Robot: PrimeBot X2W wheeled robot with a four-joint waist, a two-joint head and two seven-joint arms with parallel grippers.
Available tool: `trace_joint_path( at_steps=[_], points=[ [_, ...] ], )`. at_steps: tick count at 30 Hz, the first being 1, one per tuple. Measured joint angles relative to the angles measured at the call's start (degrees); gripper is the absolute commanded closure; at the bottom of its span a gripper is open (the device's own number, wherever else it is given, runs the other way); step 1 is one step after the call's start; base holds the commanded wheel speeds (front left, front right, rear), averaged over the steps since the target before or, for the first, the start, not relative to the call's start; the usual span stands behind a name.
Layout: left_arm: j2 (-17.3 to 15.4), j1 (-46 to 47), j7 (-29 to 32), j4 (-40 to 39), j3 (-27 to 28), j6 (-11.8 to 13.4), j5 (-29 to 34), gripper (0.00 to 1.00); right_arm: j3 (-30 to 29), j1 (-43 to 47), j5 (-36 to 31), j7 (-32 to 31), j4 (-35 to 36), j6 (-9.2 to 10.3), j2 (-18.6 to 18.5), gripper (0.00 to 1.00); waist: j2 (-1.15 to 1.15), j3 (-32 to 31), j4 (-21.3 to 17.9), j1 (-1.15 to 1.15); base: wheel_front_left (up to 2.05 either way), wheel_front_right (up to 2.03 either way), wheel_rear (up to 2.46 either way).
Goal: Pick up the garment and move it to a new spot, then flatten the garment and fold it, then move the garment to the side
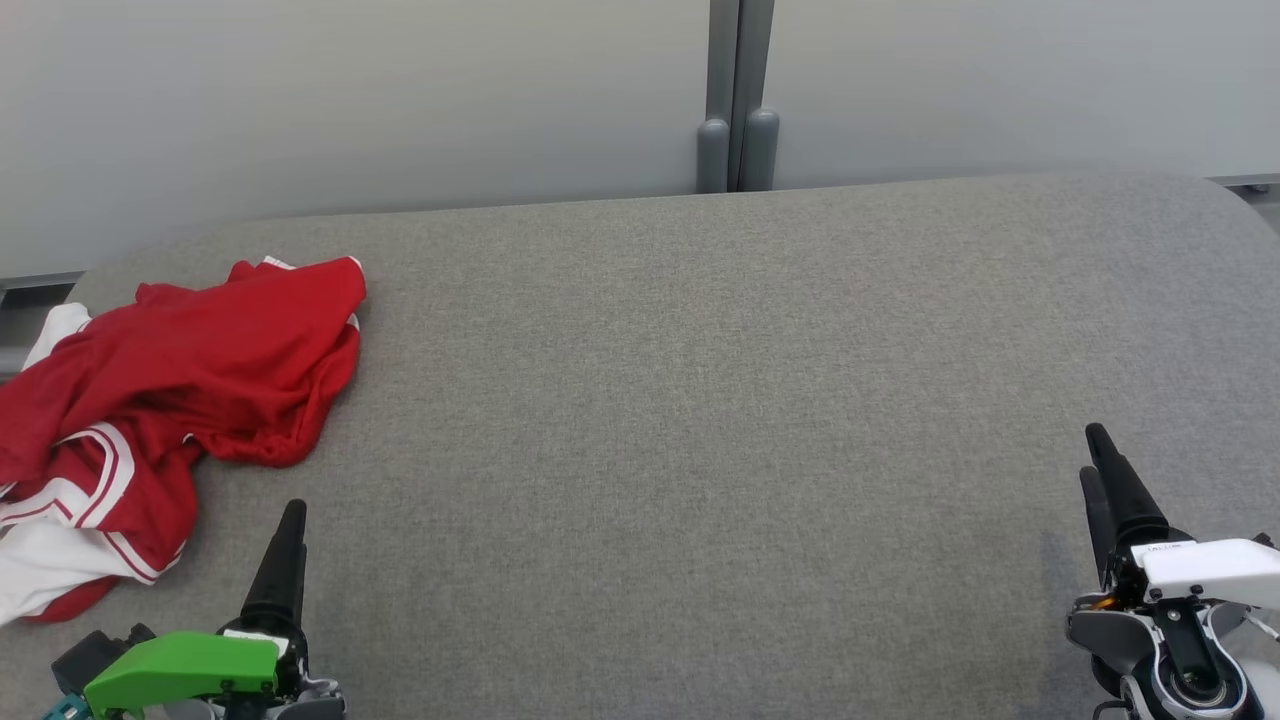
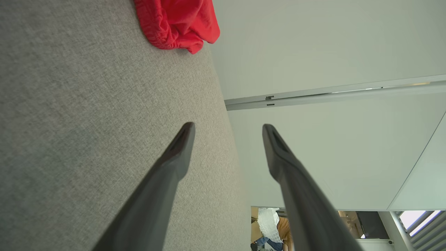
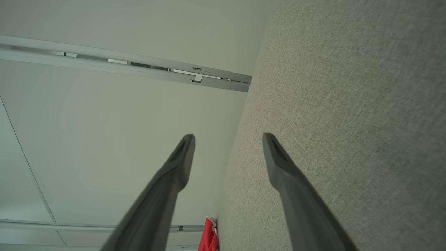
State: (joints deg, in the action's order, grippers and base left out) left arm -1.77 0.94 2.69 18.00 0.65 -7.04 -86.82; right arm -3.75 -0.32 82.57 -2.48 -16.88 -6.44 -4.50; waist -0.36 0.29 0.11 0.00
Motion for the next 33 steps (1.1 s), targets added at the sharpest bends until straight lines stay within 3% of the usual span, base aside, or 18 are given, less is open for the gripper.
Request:
trace_joint_path(
  at_steps=[13,33],
  points=[
    [-2.99,0.56,-2.81,-0.23,-4.37,1.22,13.14,0.00,4.39,-0.05,-15.79,2.47,3.50,3.10,-1.99,0.00,0.00,0.20,0.08,0.00,0.00,0.00,0.00],
    [-2.98,1.49,-6.39,-2.77,-6.30,3.60,28.11,0.00,9.00,1.03,-31.31,6.24,4.65,6.06,-3.36,0.00,0.00,0.11,0.44,0.00,0.00,0.00,0.00]
  ],
)
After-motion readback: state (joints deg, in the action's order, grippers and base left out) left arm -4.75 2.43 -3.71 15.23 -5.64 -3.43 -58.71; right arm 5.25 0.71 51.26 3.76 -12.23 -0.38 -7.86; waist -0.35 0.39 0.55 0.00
